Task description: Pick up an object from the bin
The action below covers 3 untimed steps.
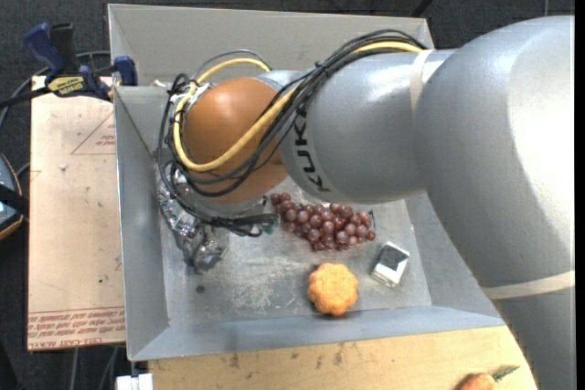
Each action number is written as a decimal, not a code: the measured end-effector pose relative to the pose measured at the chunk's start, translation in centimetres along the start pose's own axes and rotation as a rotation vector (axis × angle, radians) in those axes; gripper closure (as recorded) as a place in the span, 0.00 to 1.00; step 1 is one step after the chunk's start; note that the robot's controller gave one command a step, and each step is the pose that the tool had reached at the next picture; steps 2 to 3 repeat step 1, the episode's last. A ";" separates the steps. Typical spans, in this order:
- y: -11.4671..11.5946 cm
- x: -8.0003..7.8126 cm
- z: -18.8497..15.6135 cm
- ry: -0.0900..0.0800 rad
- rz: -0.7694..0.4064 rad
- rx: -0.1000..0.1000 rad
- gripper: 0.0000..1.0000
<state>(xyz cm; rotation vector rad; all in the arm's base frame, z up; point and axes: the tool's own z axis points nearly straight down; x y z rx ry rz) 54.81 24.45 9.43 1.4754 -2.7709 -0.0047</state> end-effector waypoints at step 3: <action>0.0 -0.1 -2.0 -0.002 0.001 0.002 1.00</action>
Offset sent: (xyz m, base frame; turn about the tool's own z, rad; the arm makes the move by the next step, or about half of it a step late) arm 0.0000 0.0000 0.0061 0.0000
